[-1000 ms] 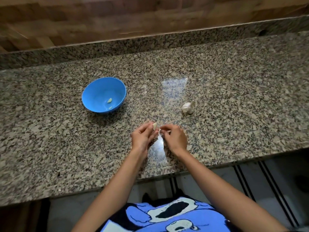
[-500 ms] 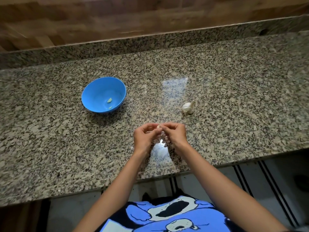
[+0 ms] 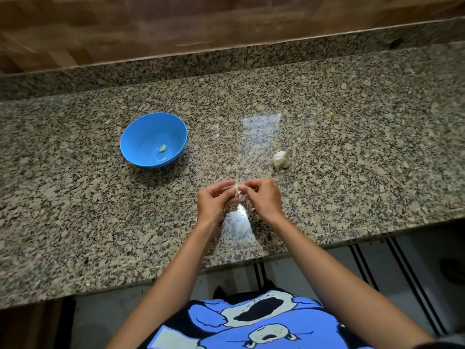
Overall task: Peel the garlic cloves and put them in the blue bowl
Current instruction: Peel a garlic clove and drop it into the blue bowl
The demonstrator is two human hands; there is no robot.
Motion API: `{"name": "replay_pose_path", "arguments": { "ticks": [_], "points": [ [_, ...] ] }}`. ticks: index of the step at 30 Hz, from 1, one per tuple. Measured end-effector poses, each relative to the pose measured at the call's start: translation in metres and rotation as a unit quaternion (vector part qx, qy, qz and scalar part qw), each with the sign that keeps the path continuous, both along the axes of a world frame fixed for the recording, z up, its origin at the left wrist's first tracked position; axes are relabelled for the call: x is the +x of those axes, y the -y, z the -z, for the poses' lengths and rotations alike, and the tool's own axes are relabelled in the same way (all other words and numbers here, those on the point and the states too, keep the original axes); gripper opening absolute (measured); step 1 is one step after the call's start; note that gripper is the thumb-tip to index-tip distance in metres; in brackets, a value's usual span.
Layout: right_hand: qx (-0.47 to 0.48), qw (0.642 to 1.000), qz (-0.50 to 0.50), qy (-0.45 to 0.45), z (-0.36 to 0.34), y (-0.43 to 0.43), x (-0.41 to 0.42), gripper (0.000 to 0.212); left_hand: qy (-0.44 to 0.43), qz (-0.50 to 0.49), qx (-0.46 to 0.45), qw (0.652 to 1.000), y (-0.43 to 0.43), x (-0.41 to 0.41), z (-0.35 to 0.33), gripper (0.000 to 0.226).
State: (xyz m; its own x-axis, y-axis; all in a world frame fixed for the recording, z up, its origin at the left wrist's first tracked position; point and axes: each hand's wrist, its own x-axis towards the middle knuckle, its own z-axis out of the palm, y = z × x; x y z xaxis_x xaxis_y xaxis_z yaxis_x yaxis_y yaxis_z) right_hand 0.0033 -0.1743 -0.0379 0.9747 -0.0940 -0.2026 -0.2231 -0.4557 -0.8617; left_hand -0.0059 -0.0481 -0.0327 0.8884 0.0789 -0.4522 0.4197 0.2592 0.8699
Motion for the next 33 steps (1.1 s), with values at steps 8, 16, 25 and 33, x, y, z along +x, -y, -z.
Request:
{"name": "replay_pose_path", "arguments": {
  "ticks": [8, 16, 25, 33],
  "points": [
    [-0.168, 0.982, -0.082, 0.031, 0.002, -0.001, 0.001, 0.015, 0.015, 0.039, 0.009, 0.999, -0.001, 0.002, 0.001, 0.018],
    [-0.108, 0.992, -0.057, 0.017, 0.004, 0.002, -0.005, 0.014, -0.027, -0.102, -0.057, 0.993, -0.004, 0.007, 0.010, 0.017],
    [0.054, 0.995, 0.012, -0.077, 0.001, 0.007, -0.004, 0.014, 0.071, 0.085, 0.106, 0.988, -0.008, 0.006, 0.006, 0.010],
    [0.296, 0.920, -0.131, -0.223, -0.011, 0.022, 0.006, 0.028, 0.154, 0.166, 0.206, 0.952, -0.019, 0.003, 0.010, 0.015]
  ]
}}
